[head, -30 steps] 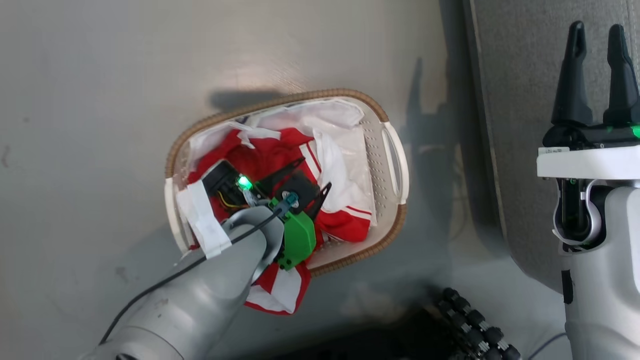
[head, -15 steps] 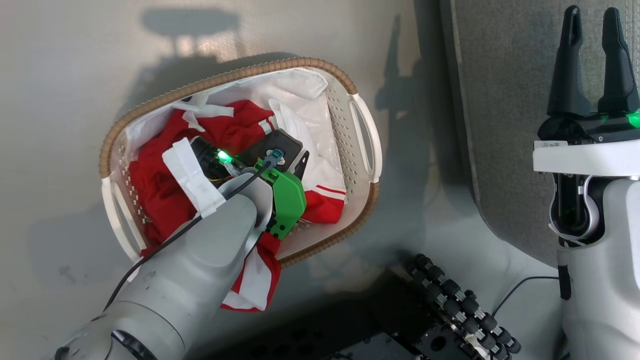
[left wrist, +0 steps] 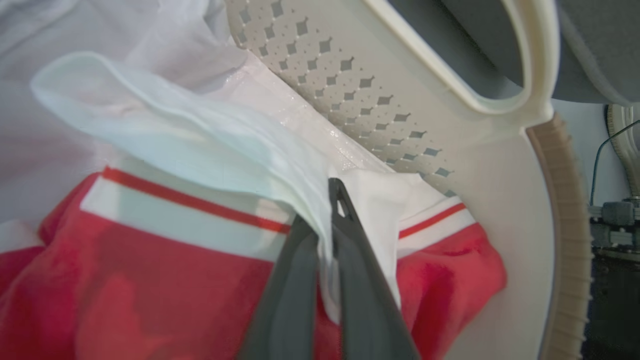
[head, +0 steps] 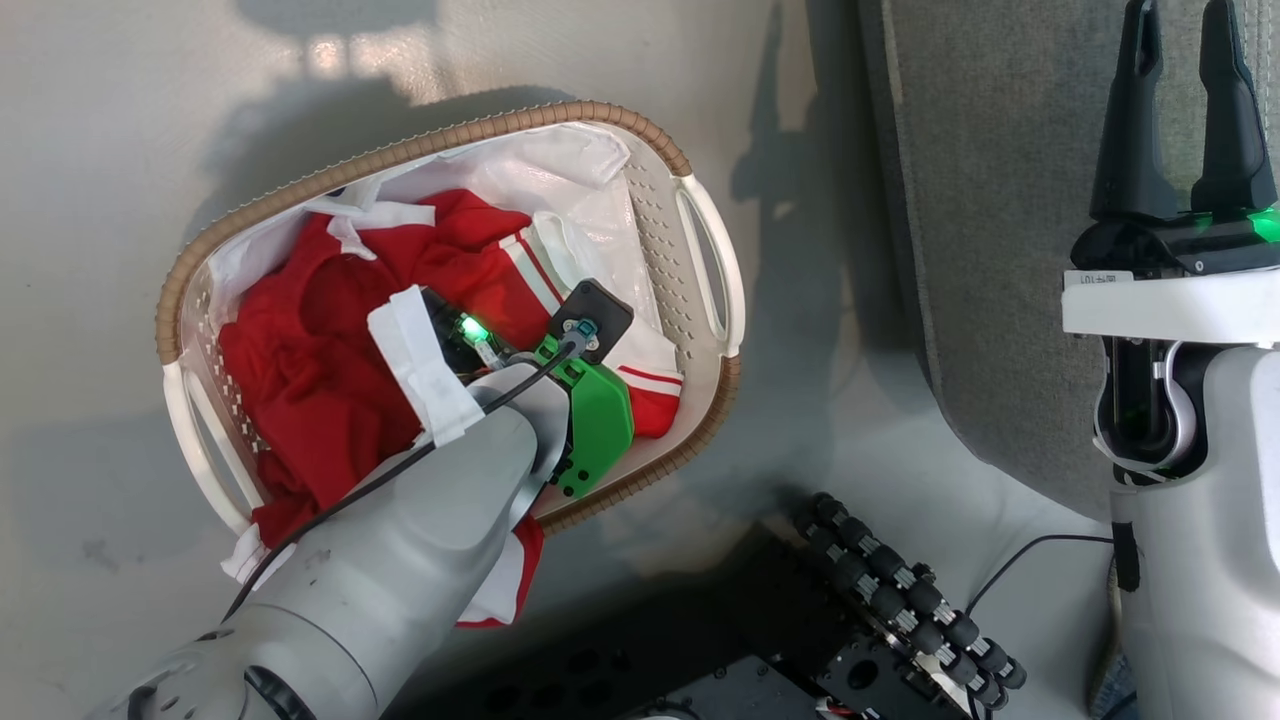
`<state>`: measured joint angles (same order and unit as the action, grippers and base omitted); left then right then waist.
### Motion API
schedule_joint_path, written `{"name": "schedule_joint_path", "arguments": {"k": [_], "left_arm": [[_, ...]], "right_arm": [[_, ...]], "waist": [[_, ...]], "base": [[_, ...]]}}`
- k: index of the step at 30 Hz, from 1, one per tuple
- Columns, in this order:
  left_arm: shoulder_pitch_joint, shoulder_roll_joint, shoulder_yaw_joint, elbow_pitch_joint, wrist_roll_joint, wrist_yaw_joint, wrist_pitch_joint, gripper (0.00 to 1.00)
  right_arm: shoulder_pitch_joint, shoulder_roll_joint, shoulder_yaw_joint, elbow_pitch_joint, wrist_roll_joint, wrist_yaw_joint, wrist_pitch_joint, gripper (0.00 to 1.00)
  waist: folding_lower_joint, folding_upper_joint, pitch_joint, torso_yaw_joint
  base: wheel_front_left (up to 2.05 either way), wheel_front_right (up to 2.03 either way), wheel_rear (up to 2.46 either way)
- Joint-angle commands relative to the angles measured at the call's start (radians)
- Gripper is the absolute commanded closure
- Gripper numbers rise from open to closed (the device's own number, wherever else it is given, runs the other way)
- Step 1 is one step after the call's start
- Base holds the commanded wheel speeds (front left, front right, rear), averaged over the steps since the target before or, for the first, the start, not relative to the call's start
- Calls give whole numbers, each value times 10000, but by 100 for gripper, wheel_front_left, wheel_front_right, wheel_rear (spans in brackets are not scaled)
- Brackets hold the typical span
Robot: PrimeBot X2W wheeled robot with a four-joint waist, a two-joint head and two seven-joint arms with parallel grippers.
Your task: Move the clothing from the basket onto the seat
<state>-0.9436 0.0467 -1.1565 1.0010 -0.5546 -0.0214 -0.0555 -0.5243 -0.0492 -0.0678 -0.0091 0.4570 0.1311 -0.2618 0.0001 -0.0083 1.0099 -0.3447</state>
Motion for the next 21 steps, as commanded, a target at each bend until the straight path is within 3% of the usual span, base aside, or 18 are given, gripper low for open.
{"name": "schedule_joint_path", "arguments": {"k": [1, 8, 16, 21], "left_arm": [[77, 67, -39, 33, -128, 39, -99, 100], [141, 66, -362, 190, -291, -69, -830, 100], [446, 58, -759, -106, -183, -381, -1765, 100], [21, 82, -1006, -484, 845, -198, -2069, 100]], "right_arm": [[-89, -23, -35, 19, -41, -7, -49, 0], [113, -24, -253, 268, -342, -7, -49, 0], [636, -29, -513, 570, -978, -7, -49, 0], [1294, -35, -710, 716, -1636, -7, -49, 0]], "waist": [[-1, 83, -67, 48], [-1, 83, -733, 474], [-1, 83, -2399, 1335], [-1, 83, -3806, 2012]], "base": [[0, 0, 0], [0, 0, 0], [0, 0, 0], [0, 0, 0]]}}
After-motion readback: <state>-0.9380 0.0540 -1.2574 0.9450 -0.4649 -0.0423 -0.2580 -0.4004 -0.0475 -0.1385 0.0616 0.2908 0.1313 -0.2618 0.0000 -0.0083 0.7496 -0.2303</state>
